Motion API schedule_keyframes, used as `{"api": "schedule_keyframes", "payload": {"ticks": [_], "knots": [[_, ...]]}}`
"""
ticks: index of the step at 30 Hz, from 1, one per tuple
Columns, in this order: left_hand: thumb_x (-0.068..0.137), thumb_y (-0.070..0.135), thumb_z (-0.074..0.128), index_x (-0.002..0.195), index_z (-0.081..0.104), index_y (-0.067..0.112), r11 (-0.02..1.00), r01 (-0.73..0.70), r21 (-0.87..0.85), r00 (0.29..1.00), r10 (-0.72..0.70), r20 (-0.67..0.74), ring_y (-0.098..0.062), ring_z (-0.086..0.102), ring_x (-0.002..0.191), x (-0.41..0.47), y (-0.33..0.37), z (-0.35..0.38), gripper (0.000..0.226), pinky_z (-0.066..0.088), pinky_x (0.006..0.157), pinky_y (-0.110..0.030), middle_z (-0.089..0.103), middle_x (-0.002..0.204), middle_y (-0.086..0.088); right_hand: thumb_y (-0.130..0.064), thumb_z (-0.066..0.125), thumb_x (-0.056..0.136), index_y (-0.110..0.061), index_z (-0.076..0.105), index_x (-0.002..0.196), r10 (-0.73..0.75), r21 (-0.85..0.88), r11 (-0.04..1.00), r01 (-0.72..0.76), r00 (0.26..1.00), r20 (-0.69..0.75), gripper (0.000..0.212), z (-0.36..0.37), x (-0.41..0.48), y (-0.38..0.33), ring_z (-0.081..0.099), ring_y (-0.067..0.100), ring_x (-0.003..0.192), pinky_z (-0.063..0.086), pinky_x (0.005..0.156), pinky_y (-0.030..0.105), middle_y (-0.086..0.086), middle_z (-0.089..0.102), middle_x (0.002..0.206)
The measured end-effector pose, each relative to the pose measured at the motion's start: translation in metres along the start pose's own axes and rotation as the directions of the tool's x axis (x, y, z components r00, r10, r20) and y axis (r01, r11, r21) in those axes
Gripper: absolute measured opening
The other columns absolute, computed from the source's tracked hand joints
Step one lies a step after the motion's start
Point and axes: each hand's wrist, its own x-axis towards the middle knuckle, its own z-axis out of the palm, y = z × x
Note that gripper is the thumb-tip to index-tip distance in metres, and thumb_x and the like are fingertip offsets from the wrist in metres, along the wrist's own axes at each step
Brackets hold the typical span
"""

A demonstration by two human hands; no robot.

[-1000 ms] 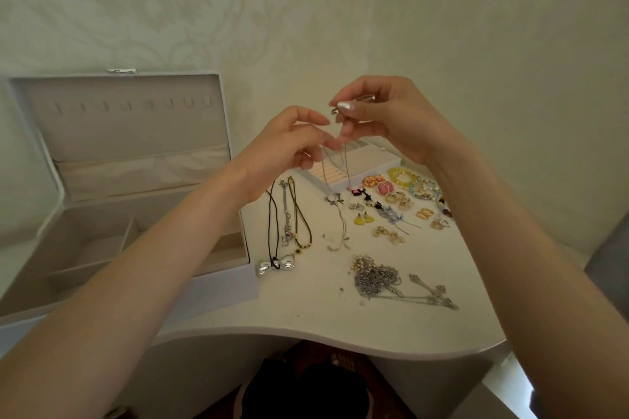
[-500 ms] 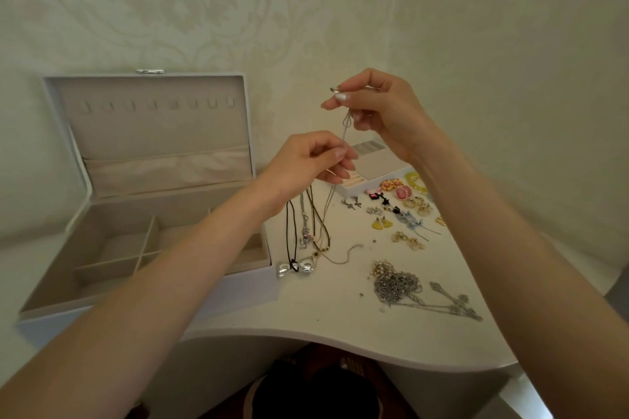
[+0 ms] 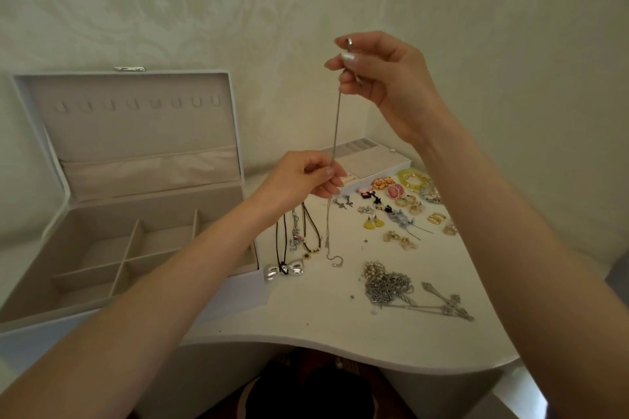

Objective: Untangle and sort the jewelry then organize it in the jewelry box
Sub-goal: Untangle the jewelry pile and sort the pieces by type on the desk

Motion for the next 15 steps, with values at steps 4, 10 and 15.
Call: {"api": "schedule_keyframes", "payload": {"ticks": [4,10,15], "knots": [[0.094,0.006,0.052,0.096,0.070,0.012,0.965,-0.061,0.255,0.979,0.108,-0.175,-0.007,0.057,0.059,-0.007,0.004,-0.010,0.019,0.046,0.057,-0.017,0.065,0.072,0.004,0.010,0.061,0.083,-0.002,0.065,0.097,-0.052,-0.068,0.997,0.047,0.997,-0.063,0.019,-0.003,0.007,0.003,0.066,0.018,0.066,0.054,0.067,0.027,0.011,0.063,0.081],[0.093,0.017,0.056,0.091,0.071,0.022,0.880,-0.117,0.461,0.943,0.244,-0.226,-0.009,0.058,0.064,-0.026,0.025,-0.029,0.016,0.038,0.059,-0.013,0.062,0.062,0.013,0.013,0.062,0.081,-0.003,0.065,0.093,0.052,-0.209,0.975,-0.078,0.990,-0.129,0.020,-0.005,0.027,0.043,0.065,0.014,0.053,0.057,0.058,0.027,0.009,0.057,0.073],[0.093,0.029,0.055,0.084,0.069,0.028,0.773,-0.015,0.634,0.965,0.177,-0.192,-0.001,0.056,0.059,-0.044,0.012,-0.034,0.016,0.039,0.061,-0.022,0.062,0.060,0.015,0.016,0.060,0.081,0.004,0.066,0.094,0.204,-0.379,0.901,-0.213,0.977,-0.067,0.019,0.015,0.042,0.099,0.064,0.016,0.053,0.059,0.059,0.027,0.009,0.058,0.070]]}}
